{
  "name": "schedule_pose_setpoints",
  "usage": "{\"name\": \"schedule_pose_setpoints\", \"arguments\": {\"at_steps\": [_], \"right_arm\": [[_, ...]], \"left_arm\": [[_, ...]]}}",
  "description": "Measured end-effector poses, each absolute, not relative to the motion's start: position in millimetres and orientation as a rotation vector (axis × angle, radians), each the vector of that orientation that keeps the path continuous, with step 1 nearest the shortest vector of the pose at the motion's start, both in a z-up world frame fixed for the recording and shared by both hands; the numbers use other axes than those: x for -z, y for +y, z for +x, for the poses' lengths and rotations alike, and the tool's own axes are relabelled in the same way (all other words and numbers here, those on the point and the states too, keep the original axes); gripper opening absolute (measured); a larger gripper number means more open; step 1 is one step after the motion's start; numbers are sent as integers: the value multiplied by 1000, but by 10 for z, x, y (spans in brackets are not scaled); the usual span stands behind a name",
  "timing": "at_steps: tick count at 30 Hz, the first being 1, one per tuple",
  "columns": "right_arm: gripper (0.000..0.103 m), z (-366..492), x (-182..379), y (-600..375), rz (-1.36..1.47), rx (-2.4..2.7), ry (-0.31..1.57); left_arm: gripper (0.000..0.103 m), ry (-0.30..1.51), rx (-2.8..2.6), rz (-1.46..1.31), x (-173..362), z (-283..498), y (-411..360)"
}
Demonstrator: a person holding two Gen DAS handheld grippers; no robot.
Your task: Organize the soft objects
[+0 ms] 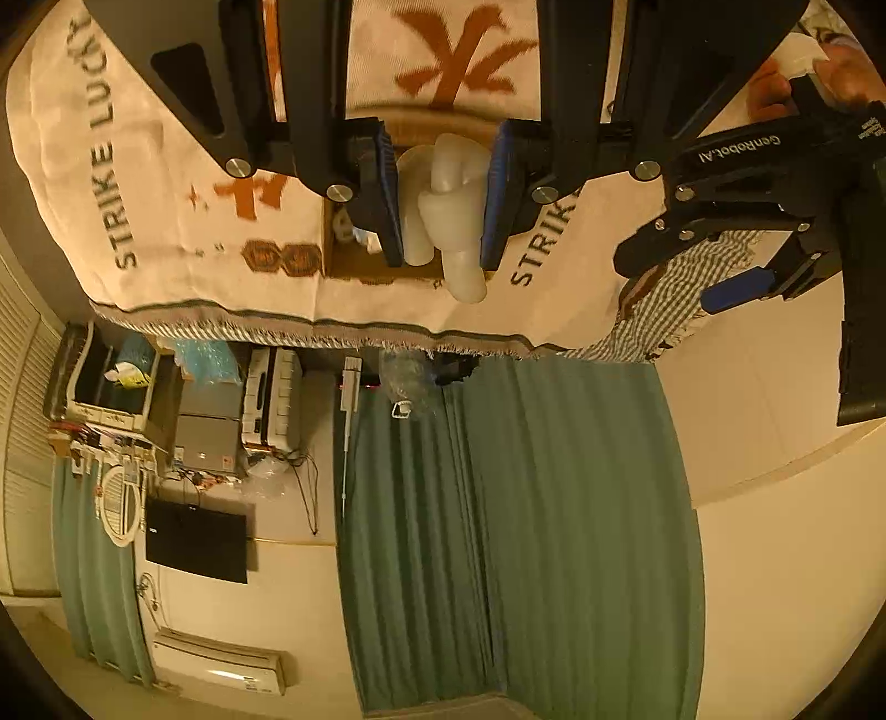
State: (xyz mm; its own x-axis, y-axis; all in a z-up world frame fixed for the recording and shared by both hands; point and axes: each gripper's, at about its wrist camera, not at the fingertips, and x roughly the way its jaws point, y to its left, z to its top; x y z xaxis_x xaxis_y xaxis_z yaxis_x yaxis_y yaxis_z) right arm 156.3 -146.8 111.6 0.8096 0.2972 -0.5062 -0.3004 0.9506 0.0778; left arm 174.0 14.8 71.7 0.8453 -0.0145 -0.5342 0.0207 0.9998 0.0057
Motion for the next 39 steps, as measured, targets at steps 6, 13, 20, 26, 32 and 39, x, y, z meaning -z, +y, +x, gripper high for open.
{"name": "schedule_pose_setpoints", "arguments": {"at_steps": [6, 13, 20, 26, 32, 39], "right_arm": [[26, 2313, -740, -1431, -5, -320, 580], [26, 3104, -135, -1402, 22, -321, 666], [30, 3490, 371, -1339, 63, -338, 752], [47, 3437, 344, -1317, 54, -313, 766], [47, 3122, -300, -1416, 47, -294, 691], [47, 2343, -1518, -1587, 35, -276, 547]], "left_arm": [[94, 624, 13, 13, -238, 2355, 170], [94, 684, 7, 20, 236, 2833, 233], [94, 714, -1, -35, 477, 3028, 333], [94, 725, -18, -24, 387, 2913, 315], [94, 654, -19, -30, -221, 2608, 291], [94, 507, 5, -28, -1242, 1992, 239]]}}
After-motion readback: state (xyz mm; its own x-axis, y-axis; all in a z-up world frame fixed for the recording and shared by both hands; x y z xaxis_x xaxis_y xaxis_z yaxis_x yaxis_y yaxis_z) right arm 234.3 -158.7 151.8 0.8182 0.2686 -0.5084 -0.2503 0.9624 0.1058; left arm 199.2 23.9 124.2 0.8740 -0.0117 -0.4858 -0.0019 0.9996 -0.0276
